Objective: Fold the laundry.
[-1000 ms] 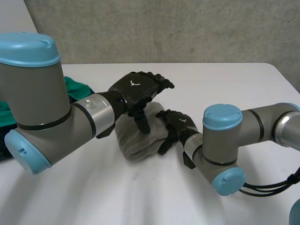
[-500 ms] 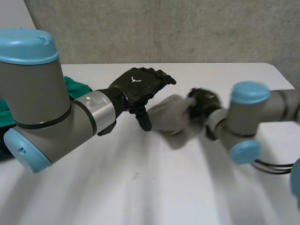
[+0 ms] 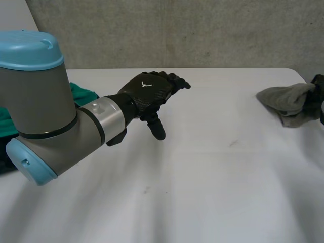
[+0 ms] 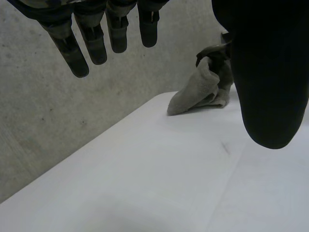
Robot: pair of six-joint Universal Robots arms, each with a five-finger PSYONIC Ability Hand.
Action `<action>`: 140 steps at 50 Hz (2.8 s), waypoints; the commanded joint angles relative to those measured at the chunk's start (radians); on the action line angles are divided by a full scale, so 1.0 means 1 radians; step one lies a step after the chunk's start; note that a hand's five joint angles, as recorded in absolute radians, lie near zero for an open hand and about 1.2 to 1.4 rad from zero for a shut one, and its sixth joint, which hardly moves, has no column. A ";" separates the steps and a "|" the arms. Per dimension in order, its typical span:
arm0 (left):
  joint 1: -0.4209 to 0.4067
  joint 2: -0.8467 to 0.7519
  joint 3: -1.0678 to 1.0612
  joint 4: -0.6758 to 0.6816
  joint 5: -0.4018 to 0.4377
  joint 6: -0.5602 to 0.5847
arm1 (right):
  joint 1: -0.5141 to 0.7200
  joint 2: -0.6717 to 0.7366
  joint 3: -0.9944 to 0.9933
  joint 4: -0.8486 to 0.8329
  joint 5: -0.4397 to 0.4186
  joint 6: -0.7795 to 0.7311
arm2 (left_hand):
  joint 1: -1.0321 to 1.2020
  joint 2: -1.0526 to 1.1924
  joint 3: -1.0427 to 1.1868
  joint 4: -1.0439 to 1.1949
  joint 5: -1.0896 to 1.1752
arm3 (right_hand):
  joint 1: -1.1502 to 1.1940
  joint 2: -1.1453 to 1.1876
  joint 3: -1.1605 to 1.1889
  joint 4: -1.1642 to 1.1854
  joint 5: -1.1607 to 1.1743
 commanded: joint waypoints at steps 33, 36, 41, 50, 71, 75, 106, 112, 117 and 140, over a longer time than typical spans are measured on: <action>-0.011 0.012 -0.013 0.047 -0.013 -0.063 | -0.262 -0.184 0.033 0.187 0.136 -0.827 | 0.034 0.019 0.009 0.017 0.000 | -0.750 -0.989 -0.930 -1.017 -0.944; -0.007 0.027 -0.018 0.049 -0.013 -0.063 | -0.260 -0.252 0.048 0.120 0.138 -0.785 | 0.031 0.016 0.006 0.014 -0.003 | -0.750 -0.989 -0.930 -1.017 -0.944; 0.024 0.059 -0.032 0.052 -0.022 -0.063 | -0.185 -0.356 0.106 0.104 0.098 -0.628 | 0.020 0.004 -0.006 0.002 -0.015 | -0.750 -0.989 -0.930 -1.017 -0.944; 0.189 0.117 -0.078 0.163 -0.091 -0.049 | 0.036 -0.659 0.535 0.051 -0.179 -0.319 | 0.023 0.007 -0.003 0.005 -0.012 | -0.750 -0.989 -0.930 -1.017 -0.944; 0.677 -0.244 -0.024 0.231 -0.098 0.490 | 0.481 -0.898 1.267 -0.126 -0.279 -0.469 | 0.020 0.004 -0.006 0.002 -0.015 | -0.750 -0.989 -0.930 -1.017 -0.944; 0.706 -0.317 0.009 0.231 -0.098 0.537 | 0.479 -0.896 1.290 -0.135 -0.279 -0.475 | 0.093 0.077 0.067 0.075 0.058 | -0.750 -0.989 -0.930 -1.017 -0.944; 0.162 0.121 -0.104 0.449 -0.235 0.169 | 0.409 -0.985 1.327 -0.163 -0.215 -0.460 | 1.208 1.193 1.183 1.191 1.174 | -0.750 -0.989 -0.930 -1.017 -0.944; -0.022 0.041 -0.092 0.441 -0.240 0.173 | 0.401 -0.993 1.326 -0.163 -0.213 -0.454 | 1.208 1.193 1.183 1.191 1.174 | -0.750 -0.989 -0.930 -1.017 -0.944; -0.085 -0.008 -0.057 0.443 -0.253 0.165 | 0.381 -1.003 1.318 -0.163 -0.212 -0.446 | 1.208 1.193 1.183 1.191 1.174 | -0.750 -0.989 -0.930 -1.017 -0.944; 0.506 0.071 0.160 0.450 -0.375 0.247 | 0.377 -1.005 1.312 -0.163 -0.212 -0.432 | 1.208 1.193 1.183 1.191 1.174 | -0.750 -0.989 -0.930 -1.017 -0.944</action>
